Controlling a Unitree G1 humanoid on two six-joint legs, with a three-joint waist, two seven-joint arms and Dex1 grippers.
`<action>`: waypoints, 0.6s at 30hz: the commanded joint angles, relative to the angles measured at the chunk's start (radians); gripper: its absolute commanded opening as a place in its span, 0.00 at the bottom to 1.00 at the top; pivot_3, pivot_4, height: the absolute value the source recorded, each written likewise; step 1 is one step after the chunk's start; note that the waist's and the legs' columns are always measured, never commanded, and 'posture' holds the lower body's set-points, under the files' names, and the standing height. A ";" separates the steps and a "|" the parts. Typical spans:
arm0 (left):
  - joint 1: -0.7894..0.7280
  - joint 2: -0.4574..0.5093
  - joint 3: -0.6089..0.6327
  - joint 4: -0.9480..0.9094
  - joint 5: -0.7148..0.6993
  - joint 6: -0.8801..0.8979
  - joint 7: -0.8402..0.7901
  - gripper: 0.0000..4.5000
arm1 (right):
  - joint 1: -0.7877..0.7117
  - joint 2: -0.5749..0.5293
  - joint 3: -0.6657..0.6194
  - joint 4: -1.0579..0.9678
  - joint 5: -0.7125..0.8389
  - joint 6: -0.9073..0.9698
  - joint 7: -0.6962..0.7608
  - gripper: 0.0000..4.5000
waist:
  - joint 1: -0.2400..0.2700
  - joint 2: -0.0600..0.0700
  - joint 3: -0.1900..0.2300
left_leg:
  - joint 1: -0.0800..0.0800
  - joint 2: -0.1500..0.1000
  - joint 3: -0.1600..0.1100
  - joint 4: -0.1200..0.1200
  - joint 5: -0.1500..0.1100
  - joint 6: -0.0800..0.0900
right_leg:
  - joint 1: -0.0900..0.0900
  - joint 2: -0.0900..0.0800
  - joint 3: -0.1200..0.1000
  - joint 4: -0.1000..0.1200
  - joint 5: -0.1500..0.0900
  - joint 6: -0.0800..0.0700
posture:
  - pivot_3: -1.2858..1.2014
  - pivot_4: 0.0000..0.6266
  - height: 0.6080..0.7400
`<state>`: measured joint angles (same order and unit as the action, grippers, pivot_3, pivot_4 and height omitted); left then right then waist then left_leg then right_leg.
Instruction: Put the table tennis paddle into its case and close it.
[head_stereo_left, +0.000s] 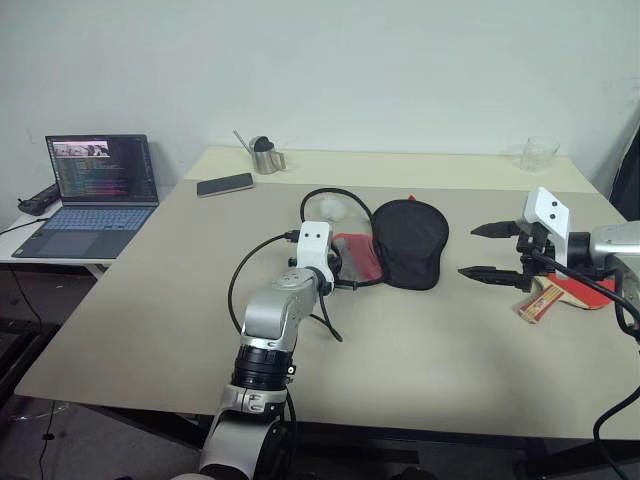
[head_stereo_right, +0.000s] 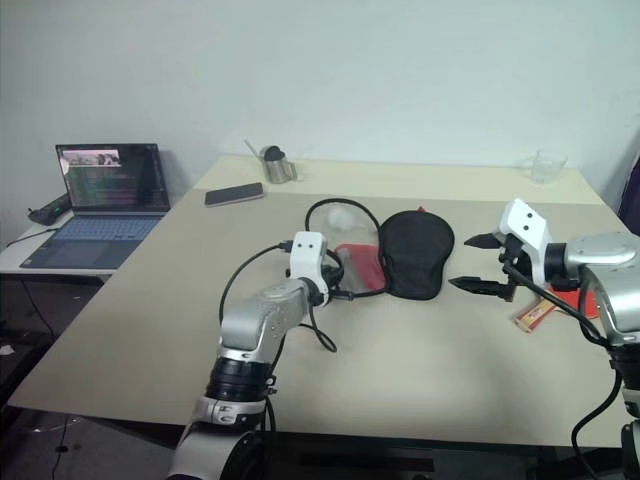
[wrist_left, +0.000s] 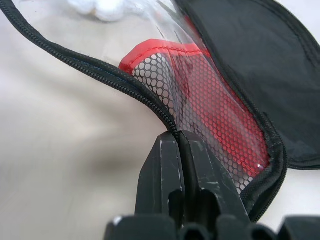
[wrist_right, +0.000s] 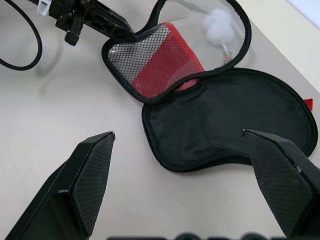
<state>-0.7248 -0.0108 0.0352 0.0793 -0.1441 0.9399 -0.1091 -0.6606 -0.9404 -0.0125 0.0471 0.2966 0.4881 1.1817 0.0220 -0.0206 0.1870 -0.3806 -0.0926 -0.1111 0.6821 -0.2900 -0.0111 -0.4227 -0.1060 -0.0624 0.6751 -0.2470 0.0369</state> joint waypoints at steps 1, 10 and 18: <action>0.003 -0.015 -0.005 -0.084 -0.023 0.031 0.005 0.01 | -0.030 -0.005 -0.007 -0.006 0.007 -0.011 0.013 1.00 | 0.000 0.000 0.000 | 0.000 0.000 0.000 0.000 0.000 0.000 | 0.000 0.000 0.000 0.000 0.000 0.000 | 0.52 0.24 1.00; 0.022 -0.023 -0.022 -0.141 -0.034 0.083 0.005 0.01 | -0.029 -0.005 0.002 -0.006 0.005 -0.010 0.027 1.00 | 0.001 0.000 0.000 | 0.000 0.000 0.000 0.000 0.000 0.000 | 0.000 0.000 0.000 -0.001 0.000 0.000 | 0.52 0.24 1.00; 0.022 -0.029 -0.033 -0.139 -0.050 0.119 -0.018 0.01 | -0.036 -0.002 0.012 0.005 0.002 -0.014 0.026 1.00 | 0.001 0.000 0.000 | 0.000 0.000 0.000 0.000 0.000 0.000 | 0.001 0.000 0.000 -0.001 0.000 0.000 | 0.52 0.24 1.00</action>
<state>-0.6985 -0.0356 0.0199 -0.0110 -0.1757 1.0507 -0.1088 -0.6741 -0.9381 0.0152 0.0565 0.2960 0.4879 1.2003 0.0226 -0.0206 0.1870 -0.3806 -0.0926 -0.1110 0.6821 -0.2900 -0.0111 -0.4221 -0.1060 -0.0624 0.6743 -0.2469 0.0370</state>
